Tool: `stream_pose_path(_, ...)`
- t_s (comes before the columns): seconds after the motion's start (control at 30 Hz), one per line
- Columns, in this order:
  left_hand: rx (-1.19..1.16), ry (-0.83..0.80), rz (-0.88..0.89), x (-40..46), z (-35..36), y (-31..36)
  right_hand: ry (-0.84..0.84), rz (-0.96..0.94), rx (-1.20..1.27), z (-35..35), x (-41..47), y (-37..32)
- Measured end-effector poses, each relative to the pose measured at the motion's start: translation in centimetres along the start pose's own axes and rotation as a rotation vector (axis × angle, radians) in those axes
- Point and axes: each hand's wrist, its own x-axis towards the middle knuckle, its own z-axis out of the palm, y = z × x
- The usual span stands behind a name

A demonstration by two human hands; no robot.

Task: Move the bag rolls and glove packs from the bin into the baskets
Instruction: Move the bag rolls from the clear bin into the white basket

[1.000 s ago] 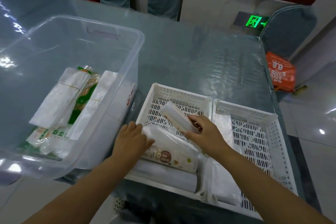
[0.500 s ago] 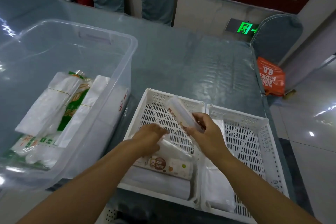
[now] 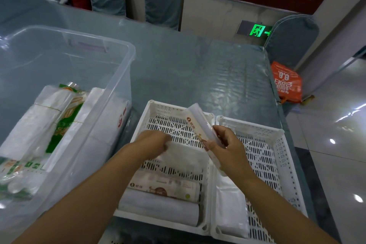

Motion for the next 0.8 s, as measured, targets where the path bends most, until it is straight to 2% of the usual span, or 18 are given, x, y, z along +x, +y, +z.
stream_pose_path(0.07, -0.001, 0.197, 0.006, 1.2, -0.7, -0.3, -0.013, -0.008, 0.006, 0.0, 0.2, -0.3)
stream_pose_path(0.13, 0.039, 0.305, 0.036, 2.1, -0.8, -0.3, -0.038, -0.019, 0.007, 0.1, 0.3, -0.5)
stream_pose_path(0.3, 0.152, 0.277, 0.048, 2.8, 0.6, -1.2, -0.153, -0.039, -0.019, 1.0, 0.5, -0.6)
stream_pose_path(0.37, 0.085, 0.355, 0.022, 1.7, 1.1, -1.8, -0.236, -0.021, -0.032, 1.3, 0.7, -0.4)
stream_pose_path(0.43, -0.08, 0.462, -0.055, 0.1, 1.4, -2.3, -0.313, 0.003, -0.057, 1.9, 0.9, -0.3)
stream_pose_path(0.5, -0.281, 0.578, -0.168, -1.9, 1.3, -2.5, -0.371, -0.009, -0.177, 2.6, 1.3, -0.4)
stream_pose_path(0.6, -0.419, 0.677, -0.26, -4.6, 1.4, -2.6, -0.479, -0.086, -0.522, 4.4, 2.0, -0.1)
stream_pose_path(0.7, -0.434, 0.636, -0.244, -6.5, 1.9, -2.6, -0.596, -0.105, -0.749, 7.0, 2.1, 0.6)
stream_pose_path(0.8, -0.367, 0.614, -0.178, -7.5, 2.7, -2.8, -0.682, -0.175, -0.865, 8.6, 1.9, 1.7)
